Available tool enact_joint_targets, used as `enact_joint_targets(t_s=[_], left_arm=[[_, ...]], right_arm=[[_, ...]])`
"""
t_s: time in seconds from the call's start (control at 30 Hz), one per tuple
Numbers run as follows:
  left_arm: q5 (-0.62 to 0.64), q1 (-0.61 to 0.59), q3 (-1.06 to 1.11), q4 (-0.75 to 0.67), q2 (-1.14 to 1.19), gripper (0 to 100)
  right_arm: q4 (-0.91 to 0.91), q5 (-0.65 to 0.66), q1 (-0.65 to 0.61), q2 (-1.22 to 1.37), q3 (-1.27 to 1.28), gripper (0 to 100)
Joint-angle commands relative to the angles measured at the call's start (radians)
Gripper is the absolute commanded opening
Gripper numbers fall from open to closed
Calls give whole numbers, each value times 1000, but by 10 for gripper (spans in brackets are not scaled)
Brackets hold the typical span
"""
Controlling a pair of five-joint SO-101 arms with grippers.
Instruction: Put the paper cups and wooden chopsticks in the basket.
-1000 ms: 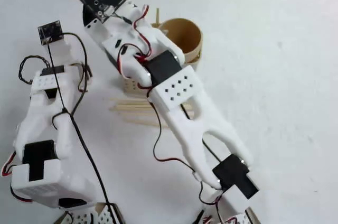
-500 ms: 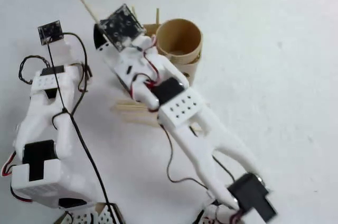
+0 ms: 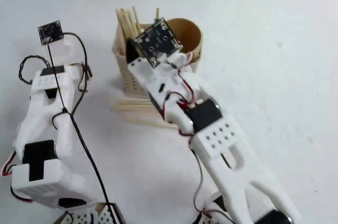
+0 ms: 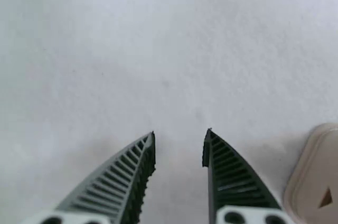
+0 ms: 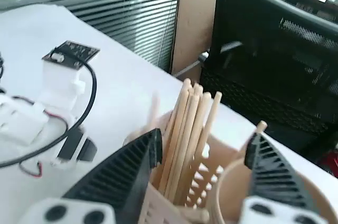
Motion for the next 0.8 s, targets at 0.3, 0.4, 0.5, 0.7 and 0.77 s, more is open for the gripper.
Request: enact_joint_targets(t_s=[0.3, 0.4, 0.5, 0.7, 0.77], left_arm=[[-14, 15, -11, -15, -28, 165], [-14, 15, -9, -15, -28, 165], [-14, 15, -9, -15, -28, 165], [-14, 15, -8, -14, -28, 165], [-14, 15, -8, -14, -28, 165]], right_arm=[[682, 153, -10, -286, 0, 186], [736, 269, -39, -186, 21, 185], [733, 361, -76, -65, 71, 184], [610, 560, -191, 173, 161, 184], [555, 611, -194, 257, 173, 184]])
